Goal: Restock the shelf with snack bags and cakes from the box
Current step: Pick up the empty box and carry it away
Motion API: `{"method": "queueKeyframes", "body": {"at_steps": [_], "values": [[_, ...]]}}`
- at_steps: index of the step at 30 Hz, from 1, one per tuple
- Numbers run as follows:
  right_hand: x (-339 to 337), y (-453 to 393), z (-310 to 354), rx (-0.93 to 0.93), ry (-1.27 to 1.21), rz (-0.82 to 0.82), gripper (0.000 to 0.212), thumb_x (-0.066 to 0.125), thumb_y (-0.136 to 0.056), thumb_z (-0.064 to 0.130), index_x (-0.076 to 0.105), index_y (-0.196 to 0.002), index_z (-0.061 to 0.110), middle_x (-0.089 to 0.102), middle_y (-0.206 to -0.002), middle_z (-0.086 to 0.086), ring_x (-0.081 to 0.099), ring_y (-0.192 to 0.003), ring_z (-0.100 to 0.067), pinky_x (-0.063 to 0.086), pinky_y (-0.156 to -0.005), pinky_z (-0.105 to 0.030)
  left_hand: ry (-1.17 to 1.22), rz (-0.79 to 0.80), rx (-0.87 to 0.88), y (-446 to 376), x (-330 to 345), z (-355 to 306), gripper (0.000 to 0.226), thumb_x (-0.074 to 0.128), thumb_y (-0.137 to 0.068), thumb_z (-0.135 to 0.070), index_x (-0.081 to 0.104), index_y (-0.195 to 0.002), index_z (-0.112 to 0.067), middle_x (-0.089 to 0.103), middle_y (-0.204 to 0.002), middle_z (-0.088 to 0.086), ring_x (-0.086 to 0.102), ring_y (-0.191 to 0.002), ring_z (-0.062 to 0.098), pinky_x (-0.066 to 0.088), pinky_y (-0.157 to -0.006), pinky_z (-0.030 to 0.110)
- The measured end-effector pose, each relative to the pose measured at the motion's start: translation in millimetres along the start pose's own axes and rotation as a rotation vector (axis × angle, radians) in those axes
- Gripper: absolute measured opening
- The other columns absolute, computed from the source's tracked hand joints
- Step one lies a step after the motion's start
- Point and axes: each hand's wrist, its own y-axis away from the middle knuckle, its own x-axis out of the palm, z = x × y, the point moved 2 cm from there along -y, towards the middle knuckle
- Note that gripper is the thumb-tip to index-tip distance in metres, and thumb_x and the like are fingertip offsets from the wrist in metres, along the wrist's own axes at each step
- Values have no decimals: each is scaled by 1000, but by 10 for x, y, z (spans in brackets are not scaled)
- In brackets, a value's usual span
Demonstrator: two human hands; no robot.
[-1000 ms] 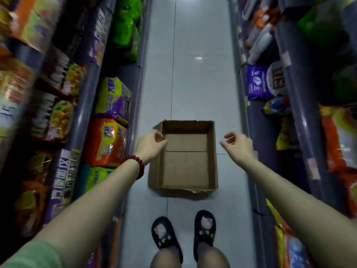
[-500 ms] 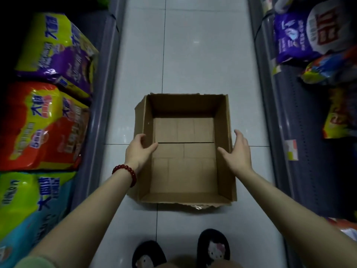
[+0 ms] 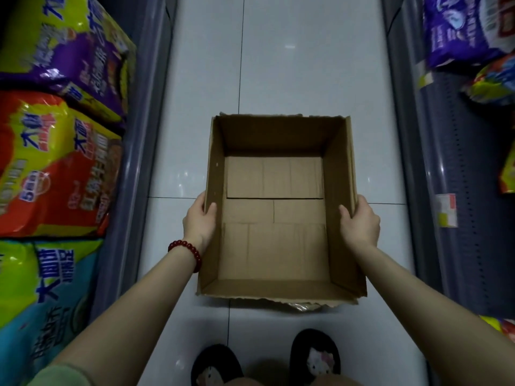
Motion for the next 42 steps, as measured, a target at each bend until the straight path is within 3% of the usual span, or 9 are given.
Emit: {"method": "queueKeyframes", "body": {"at_steps": [8,11,16,20,25,32,35,39,42], "values": [[-1449,597,673,-25,-38,-8,25,53,-96,24,53,-116,8,64,-105,-16,62,-99,-33,51,-76,-40,34,12,21,997,-724,-1167,40,42,-100,-23,44,-140,-21,55,-135,3,51,-124,24,41,-106,47],[-2155,877,1038,-20,-34,-21,34,52,-96,24,50,-126,8,63,-112,-17,60,-106,-34,46,-77,-36,4,-12,80,1472,-1053,-1782,38,43,-100,-20,47,-137,-19,57,-131,3,53,-121,23,43,-104,43],[-3311,1288,1533,-33,-85,-62,40,53,-95,29,49,-131,14,63,-120,-15,58,-110,-34,50,-89,-43,-36,-19,136,2228,-1510,-2769,47,41,-101,-20,32,-147,-17,45,-144,4,42,-133,22,34,-100,29],[-4145,1623,1778,-51,-124,-57,38,53,-95,27,49,-131,14,62,-120,-14,55,-114,-33,47,-89,-42,-49,-10,187,2797,-1800,-3434,48,42,-100,-21,32,-147,-16,44,-145,5,40,-135,24,36,-109,38],[-5032,2022,1976,-75,-166,-84,30,55,-94,24,54,-121,10,63,-115,-16,56,-110,-35,45,-86,-38,-147,22,247,3348,-2128,-4102,50,44,-98,-32,36,-145,-19,49,-142,6,45,-132,29,40,-107,49],[-5683,2549,2099,6,-224,-214,45,56,-94,25,45,-135,9,59,-125,-18,56,-116,-35,48,-89,-42,-174,115,356,3799,-2257,-4734,39,45,-99,-21,47,-137,-9,57,-131,9,54,-120,28,44,-102,46],[-5790,2756,2119,53,-217,-274,38,55,-94,30,51,-127,12,62,-119,-14,59,-111,-32,49,-83,-38,-206,186,380,3854,-2287,-4919,40,44,-99,-22,46,-137,-10,56,-132,9,53,-121,30,44,-102,43],[-5797,3143,2089,209,-236,-360,37,55,-94,31,55,-125,12,58,-126,-15,52,-119,-33,45,-91,-38,-283,358,409,3736,-2324,-5000,42,44,-98,-28,44,-137,-11,54,-134,16,51,-123,40,43,-101,55],[-5733,3474,2037,282,-319,-427,32,56,-94,28,59,-121,14,65,-117,-11,60,-108,-31,44,-79,-31,-321,445,458,3821,-2328,-5131,43,41,-100,-23,41,-142,-12,52,-137,9,50,-125,32,43,-104,50]]}}
